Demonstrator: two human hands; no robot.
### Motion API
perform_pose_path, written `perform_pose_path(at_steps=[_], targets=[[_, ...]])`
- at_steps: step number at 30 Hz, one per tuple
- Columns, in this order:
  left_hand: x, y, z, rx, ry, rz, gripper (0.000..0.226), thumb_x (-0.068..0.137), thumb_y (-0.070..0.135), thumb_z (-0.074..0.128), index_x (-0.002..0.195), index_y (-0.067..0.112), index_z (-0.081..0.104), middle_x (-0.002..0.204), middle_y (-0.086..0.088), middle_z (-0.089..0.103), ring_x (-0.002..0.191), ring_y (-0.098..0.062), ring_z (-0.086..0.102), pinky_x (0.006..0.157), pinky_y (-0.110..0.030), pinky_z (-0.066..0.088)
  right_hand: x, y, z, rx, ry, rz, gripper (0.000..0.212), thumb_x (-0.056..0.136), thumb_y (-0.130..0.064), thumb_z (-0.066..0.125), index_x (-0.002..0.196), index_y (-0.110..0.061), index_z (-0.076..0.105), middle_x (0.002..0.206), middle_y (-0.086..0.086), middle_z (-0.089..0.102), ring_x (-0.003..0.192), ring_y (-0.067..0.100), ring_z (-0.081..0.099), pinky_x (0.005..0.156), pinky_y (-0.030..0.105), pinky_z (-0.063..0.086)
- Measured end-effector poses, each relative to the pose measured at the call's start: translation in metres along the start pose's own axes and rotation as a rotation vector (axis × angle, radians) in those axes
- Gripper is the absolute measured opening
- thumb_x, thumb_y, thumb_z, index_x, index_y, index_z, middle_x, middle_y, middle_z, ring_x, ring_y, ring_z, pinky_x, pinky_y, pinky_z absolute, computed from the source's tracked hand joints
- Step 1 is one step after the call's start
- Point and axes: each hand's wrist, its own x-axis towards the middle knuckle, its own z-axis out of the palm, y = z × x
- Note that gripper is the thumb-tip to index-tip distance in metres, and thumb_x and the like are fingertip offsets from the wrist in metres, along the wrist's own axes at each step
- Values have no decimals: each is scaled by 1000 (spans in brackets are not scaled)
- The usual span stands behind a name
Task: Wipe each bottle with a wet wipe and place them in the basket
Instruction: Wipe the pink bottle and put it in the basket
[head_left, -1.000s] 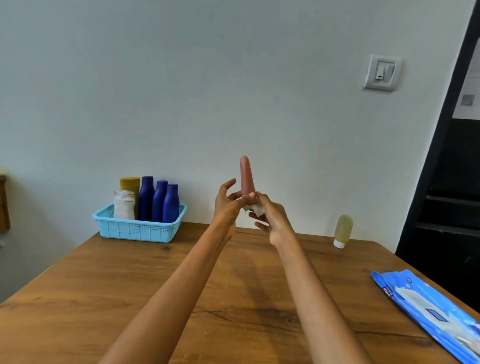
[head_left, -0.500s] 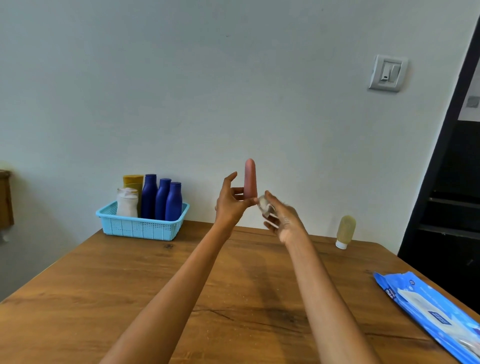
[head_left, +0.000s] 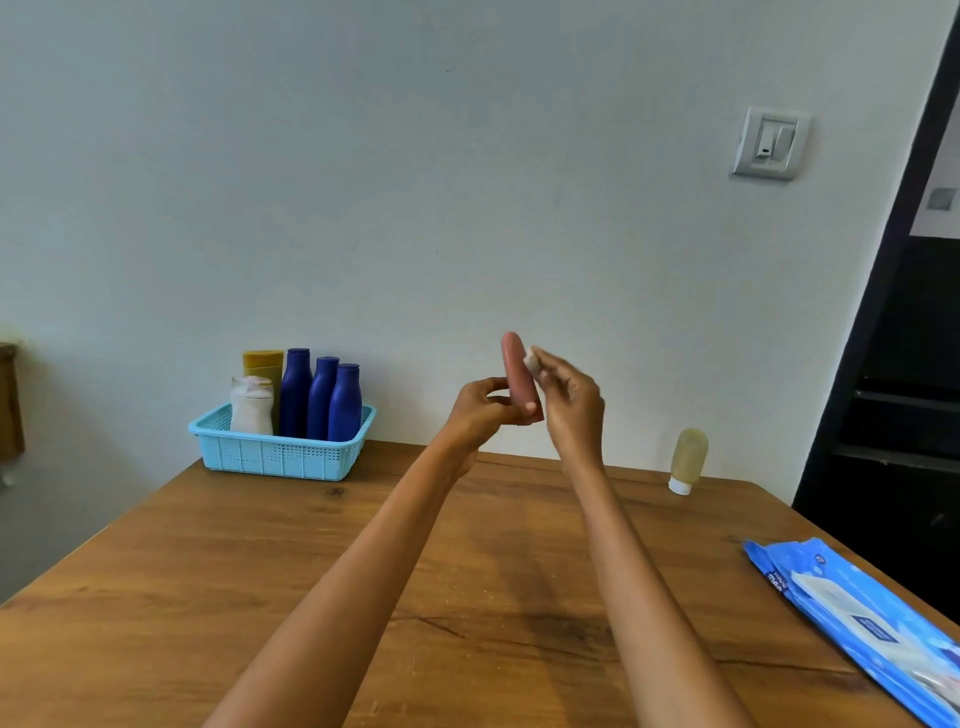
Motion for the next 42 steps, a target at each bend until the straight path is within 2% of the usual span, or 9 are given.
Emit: perform_pose_path(at_steps=[6, 11, 15, 19, 22, 28, 34, 38, 42], targets=[[2, 2, -11, -59, 46, 16, 67, 78, 4, 72, 137, 6, 40, 104, -16, 69, 88, -19, 69, 84, -22, 45, 3, 3, -2, -73, -120, -33, 19, 91, -19, 62, 106, -16, 73, 105, -5, 72, 99, 6, 64, 80, 12, 51], [9, 10, -21, -178, 119, -13, 84, 73, 4, 76, 144, 8, 30, 101, -14, 68, 91, -21, 69, 106, -45, 40, 2, 9, -10, -104, -45, 8, 18, 90, -16, 58, 84, -10, 74, 80, -1, 72, 77, 10, 65, 65, 23, 50], [6, 9, -22, -156, 61, -121, 79, 76, 2, 73, 143, 8, 33, 119, -23, 60, 102, -29, 65, 106, -45, 40, -1, 6, -8, -38, 63, 76, 19, 94, -16, 54, 100, -13, 71, 97, -5, 69, 90, 6, 62, 72, 11, 48], [3, 7, -11, -113, -34, -205, 67, 82, 9, 69, 140, 8, 37, 103, -15, 67, 88, -21, 69, 113, -43, 27, 3, -1, -5, -2, 89, 83, 30, 97, -17, 50, 125, -13, 60, 125, -2, 60, 109, 3, 51, 74, -5, 38], [0, 9, -8, -36, -65, -217, 55, 84, 12, 68, 134, 6, 46, 96, -12, 70, 85, -17, 69, 112, -42, 23, 0, 0, -4, -36, 27, 80, 31, 96, -14, 51, 126, -13, 60, 129, 1, 60, 118, 12, 54, 80, 0, 40], [-1, 11, -13, 64, 137, -137, 67, 80, 5, 71, 139, 2, 39, 118, -21, 62, 63, -3, 59, 74, -16, 42, -10, 3, 5, -107, -115, 3, 23, 90, -5, 58, 108, -10, 71, 108, 1, 70, 99, 6, 62, 82, 10, 50], [2, 3, -14, 161, 127, -157, 76, 77, 6, 75, 140, 6, 34, 121, -19, 61, 66, -8, 66, 85, -25, 45, -6, 5, -4, -93, -59, 67, 22, 87, -1, 55, 83, -11, 74, 85, 0, 72, 82, 4, 65, 70, 8, 48], [7, -4, -2, 302, 92, -131, 91, 63, 22, 80, 141, 17, 33, 114, -12, 66, 92, -23, 68, 100, -45, 44, 2, 5, -12, -65, 128, 36, 28, 91, 1, 52, 113, -9, 66, 118, 3, 64, 109, 8, 56, 78, -6, 38], [14, -12, 5, 348, 144, -84, 91, 56, 31, 74, 138, 23, 35, 94, -2, 73, 99, -24, 65, 103, -50, 38, -2, 6, -8, -83, 51, 34, 35, 93, 2, 49, 123, -11, 62, 129, 3, 58, 119, 10, 50, 82, -6, 35]])
